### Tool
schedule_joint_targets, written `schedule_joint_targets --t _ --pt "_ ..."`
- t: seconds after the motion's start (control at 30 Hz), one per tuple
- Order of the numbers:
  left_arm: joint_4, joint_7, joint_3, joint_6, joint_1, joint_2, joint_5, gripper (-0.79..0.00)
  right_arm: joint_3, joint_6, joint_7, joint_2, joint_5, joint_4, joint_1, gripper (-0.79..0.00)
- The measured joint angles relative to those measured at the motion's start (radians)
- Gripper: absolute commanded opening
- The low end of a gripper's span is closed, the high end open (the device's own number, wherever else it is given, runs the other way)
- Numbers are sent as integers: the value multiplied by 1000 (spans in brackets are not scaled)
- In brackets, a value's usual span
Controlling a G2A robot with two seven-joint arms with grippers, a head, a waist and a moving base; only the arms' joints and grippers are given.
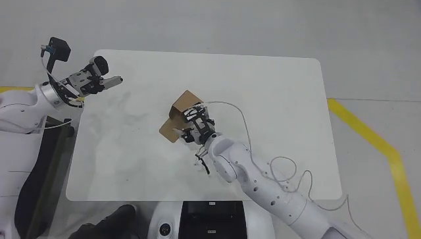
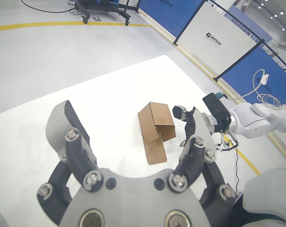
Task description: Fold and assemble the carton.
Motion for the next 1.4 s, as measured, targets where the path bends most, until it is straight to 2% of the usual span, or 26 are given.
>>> schedule_joint_targets --t 0.17,0.33,0.63,0.83,0.93,1.07,1.3,1.33,1.4 --pt "0 0 0 0 0 0 0 0 -28 64 30 -24 -45 42 20 0" --pt "0 0 0 0 0 0 0 0 -8 95 47 -27 -53 39 -1 0" --pt "0 0 0 0 0 0 0 0 146 167 89 21 -173 -49 -100 0" --pt "0 0 0 0 0 0 0 0 294 132 102 58 -208 -116 -174 0" --pt "0 0 0 0 0 0 0 0 340 60 98 72 -218 -162 -205 0" --pt "0 0 0 0 0 0 0 0 373 -156 61 88 -175 -197 -224 0" --pt "0 0 0 0 0 0 0 0 410 -422 21 106 -180 -139 -188 0" --pt "0 0 0 0 0 0 0 0 415 -451 10 107 -170 -124 -180 -62" --pt "0 0 0 0 0 0 0 0 427 -512 -12 110 -148 -83 -157 -99"
